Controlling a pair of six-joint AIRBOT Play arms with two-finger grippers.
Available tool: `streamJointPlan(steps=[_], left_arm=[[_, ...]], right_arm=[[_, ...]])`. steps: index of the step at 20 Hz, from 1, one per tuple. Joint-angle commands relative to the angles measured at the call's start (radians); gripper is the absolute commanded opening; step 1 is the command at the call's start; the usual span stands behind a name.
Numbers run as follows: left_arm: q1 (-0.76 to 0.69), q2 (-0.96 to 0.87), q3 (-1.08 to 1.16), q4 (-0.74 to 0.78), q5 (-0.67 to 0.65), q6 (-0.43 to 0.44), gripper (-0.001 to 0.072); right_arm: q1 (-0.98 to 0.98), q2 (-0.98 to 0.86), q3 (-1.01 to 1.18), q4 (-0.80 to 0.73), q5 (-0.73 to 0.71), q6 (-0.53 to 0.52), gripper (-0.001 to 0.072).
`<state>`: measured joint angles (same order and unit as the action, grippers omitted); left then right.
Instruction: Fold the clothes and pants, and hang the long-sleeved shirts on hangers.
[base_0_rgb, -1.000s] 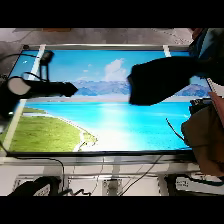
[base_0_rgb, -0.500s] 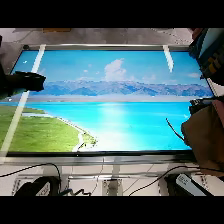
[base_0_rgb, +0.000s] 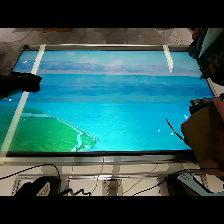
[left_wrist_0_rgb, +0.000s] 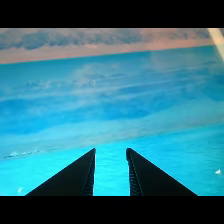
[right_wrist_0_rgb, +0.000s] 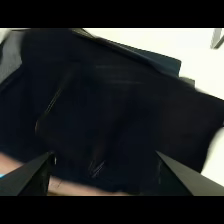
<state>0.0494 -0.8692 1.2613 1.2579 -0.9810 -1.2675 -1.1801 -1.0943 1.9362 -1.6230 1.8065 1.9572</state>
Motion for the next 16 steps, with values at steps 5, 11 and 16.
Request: streamJointPlan(steps=[5,11,16], left_arm=[[0.001,0.001,0.0,0.002,0.0,0.0,0.022],[0.001,0.001,0.0,0.002,0.0,0.0,0.0221],[0.001,0.001,0.0,0.002,0.0,0.0,0.022]], right_arm=[[-0.022,0.0,0.0,0.219,-0.094,-0.162,0.0681],[0.181,-0.048,-0.003,0.915,-0.103,-0.401,0.0677],[0.725,-0.061,-0.007,0.716,-0.106,-0.571,0.0037]])
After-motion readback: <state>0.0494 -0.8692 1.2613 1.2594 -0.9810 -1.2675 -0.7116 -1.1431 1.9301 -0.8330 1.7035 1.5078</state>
